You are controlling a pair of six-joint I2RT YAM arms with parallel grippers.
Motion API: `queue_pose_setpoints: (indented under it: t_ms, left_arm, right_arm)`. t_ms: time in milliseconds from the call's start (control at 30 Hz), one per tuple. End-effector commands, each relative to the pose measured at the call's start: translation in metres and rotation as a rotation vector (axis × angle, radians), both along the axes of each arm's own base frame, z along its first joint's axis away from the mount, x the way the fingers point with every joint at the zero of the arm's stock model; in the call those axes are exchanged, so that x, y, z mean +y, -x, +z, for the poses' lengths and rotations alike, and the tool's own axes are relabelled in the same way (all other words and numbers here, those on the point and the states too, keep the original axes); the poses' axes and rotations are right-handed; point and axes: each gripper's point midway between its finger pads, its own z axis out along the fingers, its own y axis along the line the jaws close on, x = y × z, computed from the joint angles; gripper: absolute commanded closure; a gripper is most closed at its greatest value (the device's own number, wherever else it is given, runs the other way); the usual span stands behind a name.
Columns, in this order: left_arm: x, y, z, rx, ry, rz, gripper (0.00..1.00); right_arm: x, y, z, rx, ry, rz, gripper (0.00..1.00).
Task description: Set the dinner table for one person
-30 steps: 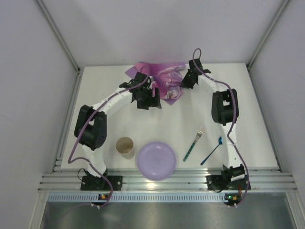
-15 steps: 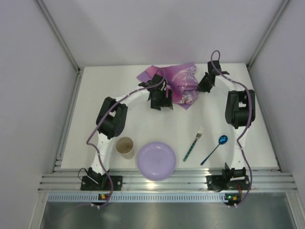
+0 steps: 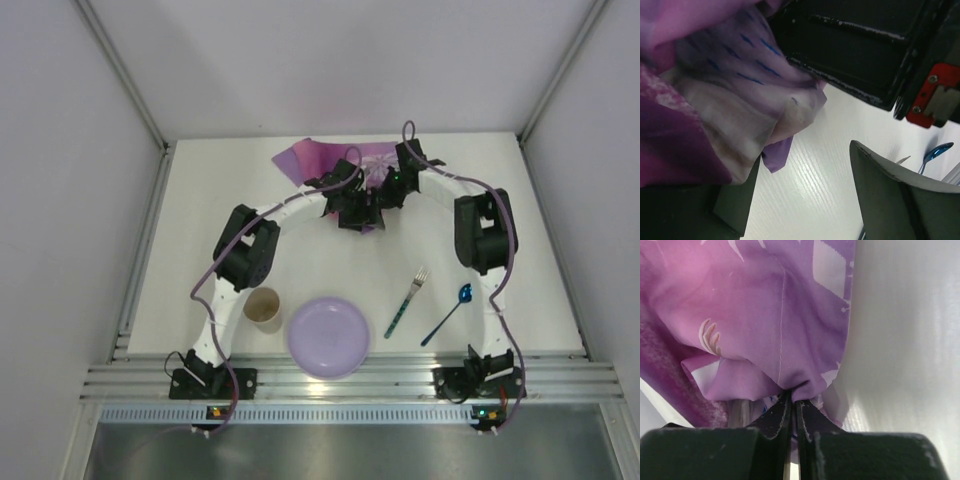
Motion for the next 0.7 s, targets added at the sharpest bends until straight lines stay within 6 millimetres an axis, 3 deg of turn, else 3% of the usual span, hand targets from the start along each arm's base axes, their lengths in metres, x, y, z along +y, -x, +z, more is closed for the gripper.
queue_pose_setpoints:
  t_ms: [0,167,233,300,400,467,533,667]
  left_arm:
    - [0.018,0.022,-0.029,0.076,-0.081,-0.012,0.23]
    - [0.030,0.030,-0.040,0.091,-0.123,-0.010,0.33]
    - [0.033,0.028,-0.042,0.092,-0.133,0.000,0.44]
    - [0.040,0.027,-0.047,0.093,-0.161,0.015,0.50]
    - [0.045,0.027,-0.052,0.092,-0.194,0.022,0.65]
    - [0.049,0.025,-0.057,0.091,-0.216,0.029,0.83]
    - [0.052,0.027,-0.060,0.092,-0.236,0.026,0.96]
    - [0.064,0.027,-0.067,0.088,-0.293,0.024,1.00]
  right_arm:
    - [0.018,-0.004,0.020,-0.028,-0.078,0.010,1.00]
    - [0.019,0.000,0.015,-0.013,-0.073,0.012,1.00]
    - [0.018,0.002,0.013,-0.009,-0.068,0.013,1.00]
    - [0.017,0.004,0.012,-0.004,-0.063,0.015,1.00]
    - [0.017,0.007,0.008,0.006,-0.058,0.017,1.00]
    - [0.016,0.007,0.007,0.011,-0.057,0.016,1.00]
    - [0.015,0.007,0.006,0.011,-0.054,0.014,1.00]
    - [0.008,0.005,0.003,0.028,-0.061,-0.010,1.00]
